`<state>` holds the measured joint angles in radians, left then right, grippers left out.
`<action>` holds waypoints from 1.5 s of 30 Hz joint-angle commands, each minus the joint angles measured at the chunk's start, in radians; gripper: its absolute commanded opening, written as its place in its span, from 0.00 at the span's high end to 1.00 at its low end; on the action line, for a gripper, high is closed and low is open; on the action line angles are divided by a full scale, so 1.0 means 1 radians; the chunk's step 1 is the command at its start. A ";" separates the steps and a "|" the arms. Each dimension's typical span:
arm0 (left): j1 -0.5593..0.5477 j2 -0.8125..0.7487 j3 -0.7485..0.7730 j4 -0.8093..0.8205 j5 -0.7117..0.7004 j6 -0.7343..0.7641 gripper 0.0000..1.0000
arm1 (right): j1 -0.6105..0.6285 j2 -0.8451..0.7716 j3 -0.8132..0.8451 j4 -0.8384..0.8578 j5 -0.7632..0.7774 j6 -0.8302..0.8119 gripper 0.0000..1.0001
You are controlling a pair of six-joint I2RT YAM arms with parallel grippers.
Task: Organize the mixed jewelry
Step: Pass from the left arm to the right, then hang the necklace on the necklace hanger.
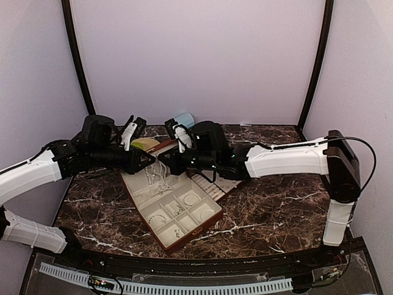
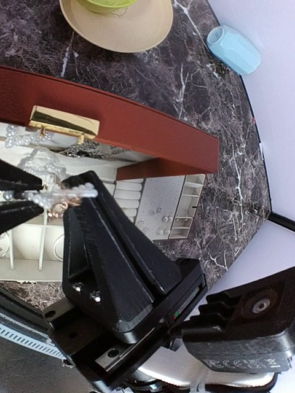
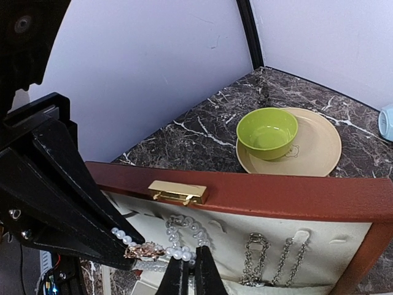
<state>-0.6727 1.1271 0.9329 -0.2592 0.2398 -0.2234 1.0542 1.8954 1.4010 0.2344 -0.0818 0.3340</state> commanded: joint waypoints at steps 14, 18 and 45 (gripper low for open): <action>-0.004 -0.104 0.088 -0.091 -0.089 0.045 0.37 | 0.007 0.040 0.122 -0.141 0.074 -0.053 1.00; -0.005 -0.109 0.133 -0.121 -0.099 0.071 0.28 | 0.016 0.027 0.121 -0.154 0.063 -0.070 1.00; 0.162 -0.302 -0.108 -0.072 0.080 0.173 0.12 | 0.118 0.095 0.237 -0.196 -0.174 -0.102 1.00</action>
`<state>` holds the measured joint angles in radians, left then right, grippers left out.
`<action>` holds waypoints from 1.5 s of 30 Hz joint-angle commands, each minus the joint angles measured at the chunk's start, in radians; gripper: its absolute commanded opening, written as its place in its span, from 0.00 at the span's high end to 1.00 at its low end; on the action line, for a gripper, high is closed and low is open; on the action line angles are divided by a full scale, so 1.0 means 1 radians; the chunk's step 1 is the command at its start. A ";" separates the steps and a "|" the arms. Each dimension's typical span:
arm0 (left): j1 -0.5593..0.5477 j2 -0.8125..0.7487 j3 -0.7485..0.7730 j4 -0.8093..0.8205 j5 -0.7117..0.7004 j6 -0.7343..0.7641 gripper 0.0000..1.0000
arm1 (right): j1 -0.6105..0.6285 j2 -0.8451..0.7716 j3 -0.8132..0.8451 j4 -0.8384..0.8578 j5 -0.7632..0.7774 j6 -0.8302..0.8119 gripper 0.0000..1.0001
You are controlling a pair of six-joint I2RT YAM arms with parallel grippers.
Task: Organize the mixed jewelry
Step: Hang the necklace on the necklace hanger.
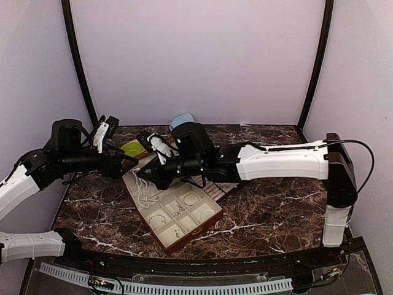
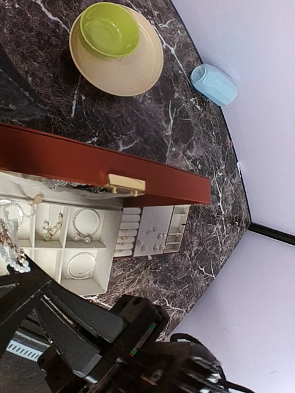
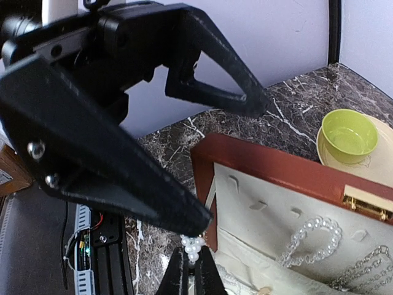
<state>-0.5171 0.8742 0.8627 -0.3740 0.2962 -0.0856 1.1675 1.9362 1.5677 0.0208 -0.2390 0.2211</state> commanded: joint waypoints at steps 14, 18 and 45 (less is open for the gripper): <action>0.006 -0.175 -0.129 0.075 -0.067 -0.006 0.10 | 0.002 0.175 0.213 -0.067 -0.007 0.023 1.00; 0.006 -0.157 -0.129 0.060 -0.074 0.003 0.10 | -0.005 0.170 0.212 -0.064 0.016 0.037 1.00; 0.005 -0.075 -0.157 0.030 -0.076 0.074 0.36 | -0.054 0.250 0.301 -0.137 0.014 0.123 1.00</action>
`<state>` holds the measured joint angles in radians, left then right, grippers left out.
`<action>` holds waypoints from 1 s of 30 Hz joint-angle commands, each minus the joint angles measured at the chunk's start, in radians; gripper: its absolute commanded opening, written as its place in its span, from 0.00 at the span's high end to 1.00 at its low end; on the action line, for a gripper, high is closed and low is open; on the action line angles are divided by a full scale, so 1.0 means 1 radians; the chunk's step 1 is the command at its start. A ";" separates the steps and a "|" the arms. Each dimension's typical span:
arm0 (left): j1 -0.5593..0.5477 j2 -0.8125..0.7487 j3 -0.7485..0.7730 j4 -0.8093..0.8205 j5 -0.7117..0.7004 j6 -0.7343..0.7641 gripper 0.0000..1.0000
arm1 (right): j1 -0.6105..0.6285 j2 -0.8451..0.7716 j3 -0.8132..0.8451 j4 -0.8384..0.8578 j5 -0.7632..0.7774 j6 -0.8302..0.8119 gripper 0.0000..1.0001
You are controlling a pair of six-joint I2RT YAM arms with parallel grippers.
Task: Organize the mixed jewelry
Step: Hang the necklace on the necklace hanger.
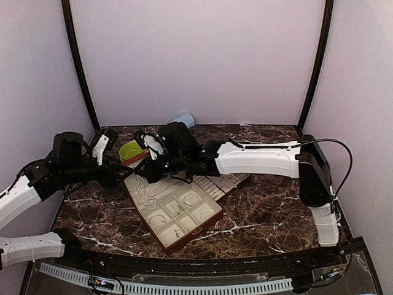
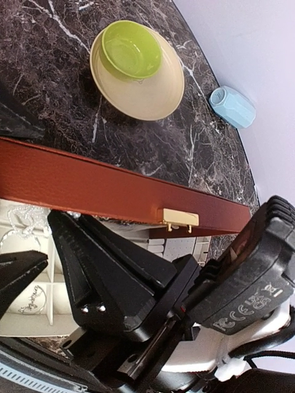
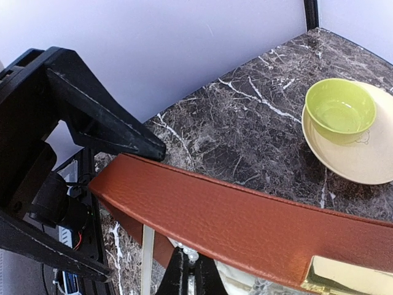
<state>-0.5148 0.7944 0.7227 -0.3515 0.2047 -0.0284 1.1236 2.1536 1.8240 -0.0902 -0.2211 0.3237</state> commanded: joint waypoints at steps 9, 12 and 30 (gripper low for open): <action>0.003 0.012 -0.025 0.017 0.027 0.022 0.55 | -0.014 -0.007 -0.024 -0.004 0.016 0.032 1.00; 0.004 0.014 -0.028 0.021 0.036 0.022 0.62 | -0.018 -0.015 -0.038 0.001 0.022 0.040 1.00; 0.003 0.019 -0.038 0.027 0.068 0.064 0.85 | -0.027 -0.072 -0.114 0.036 0.005 0.070 1.00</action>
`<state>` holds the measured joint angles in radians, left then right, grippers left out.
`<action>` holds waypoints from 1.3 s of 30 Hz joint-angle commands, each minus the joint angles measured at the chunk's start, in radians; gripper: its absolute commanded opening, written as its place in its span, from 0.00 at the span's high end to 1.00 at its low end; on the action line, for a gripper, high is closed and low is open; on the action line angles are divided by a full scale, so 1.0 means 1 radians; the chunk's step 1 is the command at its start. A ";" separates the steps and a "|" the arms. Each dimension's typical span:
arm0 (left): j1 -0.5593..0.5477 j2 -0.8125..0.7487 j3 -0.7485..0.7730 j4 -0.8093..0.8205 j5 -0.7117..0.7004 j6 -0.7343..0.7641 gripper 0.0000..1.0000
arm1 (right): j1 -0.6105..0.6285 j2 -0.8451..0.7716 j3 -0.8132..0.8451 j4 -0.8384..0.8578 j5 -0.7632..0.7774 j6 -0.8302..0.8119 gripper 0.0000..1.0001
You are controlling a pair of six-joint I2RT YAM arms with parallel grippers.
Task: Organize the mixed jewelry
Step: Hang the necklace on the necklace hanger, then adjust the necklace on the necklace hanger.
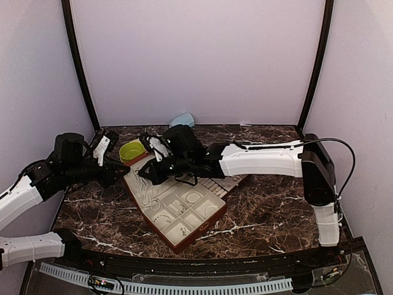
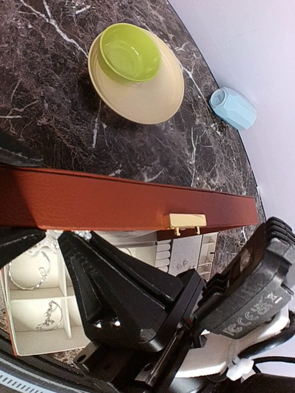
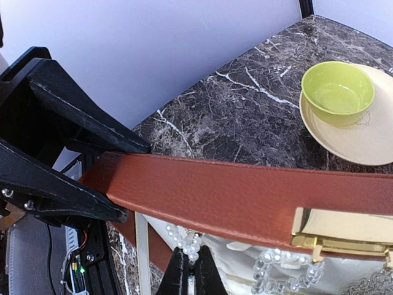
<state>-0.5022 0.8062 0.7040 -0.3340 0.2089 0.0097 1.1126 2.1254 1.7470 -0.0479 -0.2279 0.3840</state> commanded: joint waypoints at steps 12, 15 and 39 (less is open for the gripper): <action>-0.010 0.010 -0.018 0.018 0.094 0.052 0.88 | -0.019 -0.030 -0.040 0.005 -0.018 0.028 1.00; -0.010 0.010 -0.021 0.018 0.098 0.052 0.89 | -0.019 -0.019 -0.032 0.009 -0.047 0.027 1.00; -0.009 0.008 -0.032 0.035 0.092 0.045 0.89 | 0.029 -0.210 -0.394 0.163 0.130 -0.105 0.37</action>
<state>-0.5034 0.8104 0.6971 -0.3031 0.2508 0.0528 1.1065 1.9327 1.4281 0.0345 -0.1783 0.3328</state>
